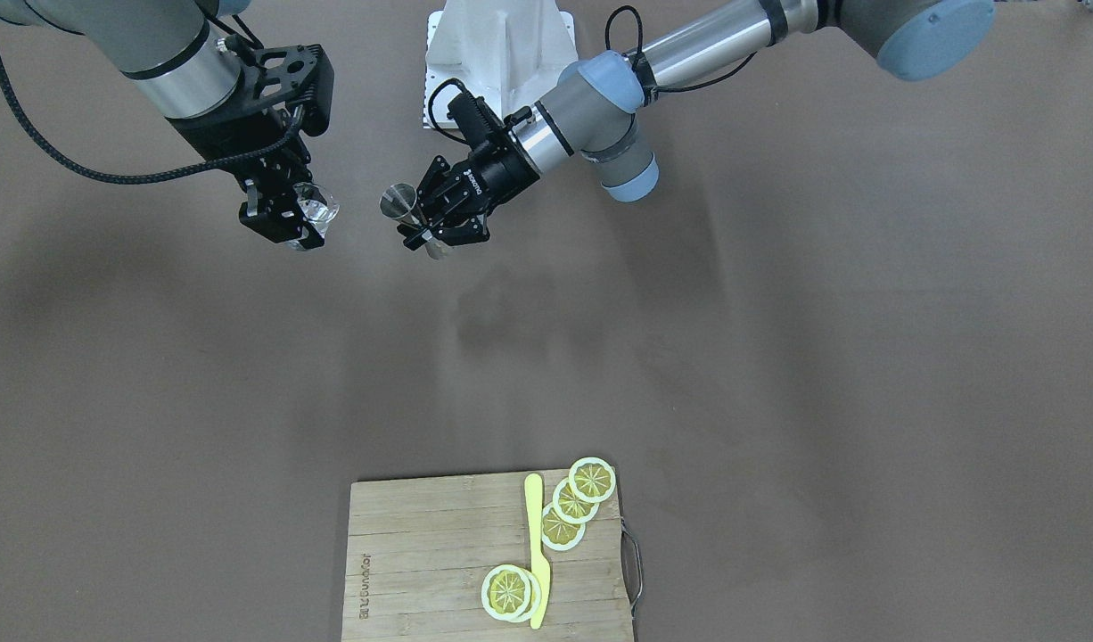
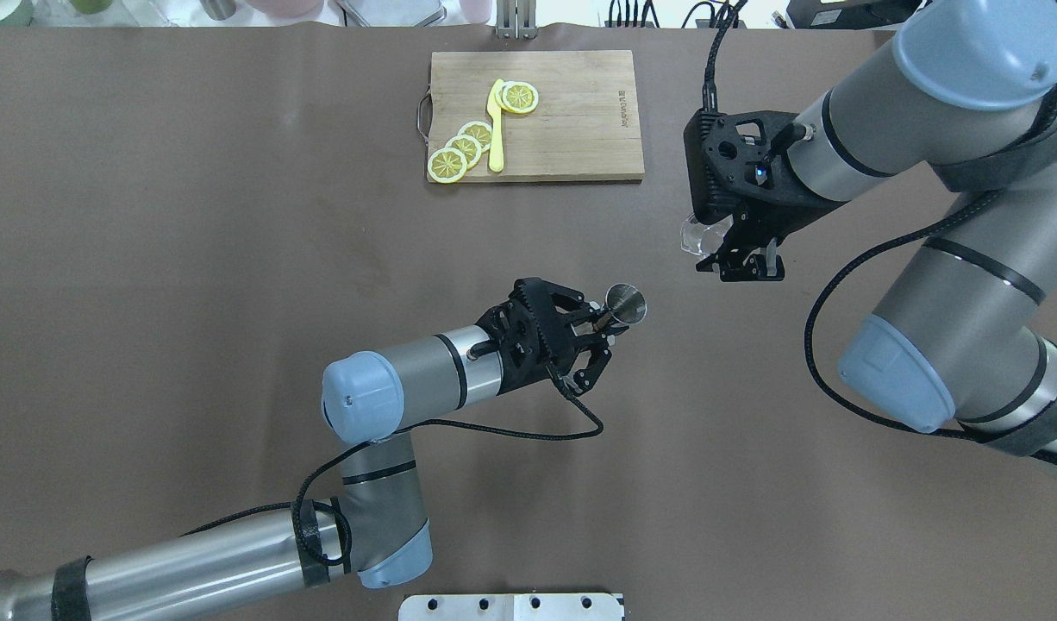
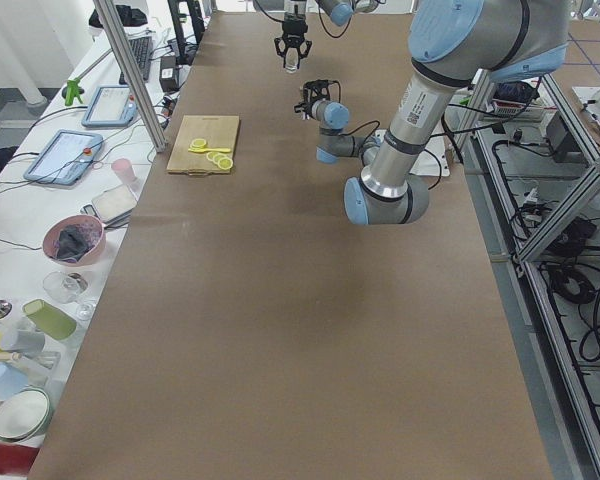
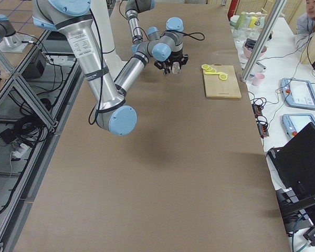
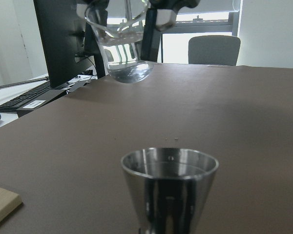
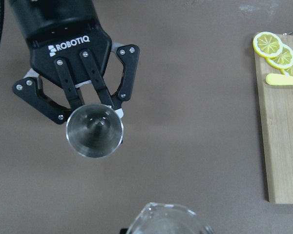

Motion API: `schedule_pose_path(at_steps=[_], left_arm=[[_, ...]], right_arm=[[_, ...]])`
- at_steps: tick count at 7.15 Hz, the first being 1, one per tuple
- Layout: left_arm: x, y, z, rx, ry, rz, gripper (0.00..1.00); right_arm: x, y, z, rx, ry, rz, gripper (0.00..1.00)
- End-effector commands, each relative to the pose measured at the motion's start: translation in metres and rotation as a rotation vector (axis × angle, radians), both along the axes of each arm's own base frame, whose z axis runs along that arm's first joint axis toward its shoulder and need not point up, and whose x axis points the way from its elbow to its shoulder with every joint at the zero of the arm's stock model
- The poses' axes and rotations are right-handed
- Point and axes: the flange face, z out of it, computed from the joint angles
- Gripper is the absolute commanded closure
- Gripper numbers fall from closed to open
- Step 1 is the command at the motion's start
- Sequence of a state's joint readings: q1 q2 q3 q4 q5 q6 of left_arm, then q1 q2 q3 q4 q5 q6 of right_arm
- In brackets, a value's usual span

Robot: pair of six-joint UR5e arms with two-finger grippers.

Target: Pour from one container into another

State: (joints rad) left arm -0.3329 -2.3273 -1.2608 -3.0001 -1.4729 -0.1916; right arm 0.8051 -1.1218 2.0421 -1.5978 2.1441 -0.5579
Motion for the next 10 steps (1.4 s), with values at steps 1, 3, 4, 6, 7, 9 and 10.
schedule_pose_path(at_steps=[1,3,4,6,7,9,10], left_arm=[[0.0,0.0,0.001,0.0,0.0,0.001,1.0],[-0.002,0.0,0.001,0.003,0.002,-0.001,1.0],[-0.001,0.001,0.001,0.003,0.004,0.001,1.0],[-0.002,0.001,0.001,0.004,0.005,0.001,1.0],[-0.002,0.0,0.002,0.003,0.004,-0.001,1.0],[-0.004,0.0,0.001,0.005,0.01,-0.001,1.0],[-0.004,0.001,0.001,0.004,0.01,0.001,1.0]], right_arm=[[-0.009,0.014,-0.004,0.015,0.014,-0.027,1.0],[-0.018,0.019,-0.01,0.013,0.028,-0.034,1.0],[-0.02,0.02,-0.011,0.006,0.036,-0.038,1.0],[-0.024,0.021,-0.011,0.001,0.053,-0.038,1.0],[-0.029,0.023,-0.013,-0.006,0.064,-0.041,1.0],[-0.038,0.028,-0.016,-0.001,0.083,-0.044,1.0],[-0.043,0.031,-0.016,0.001,0.095,-0.043,1.0]])
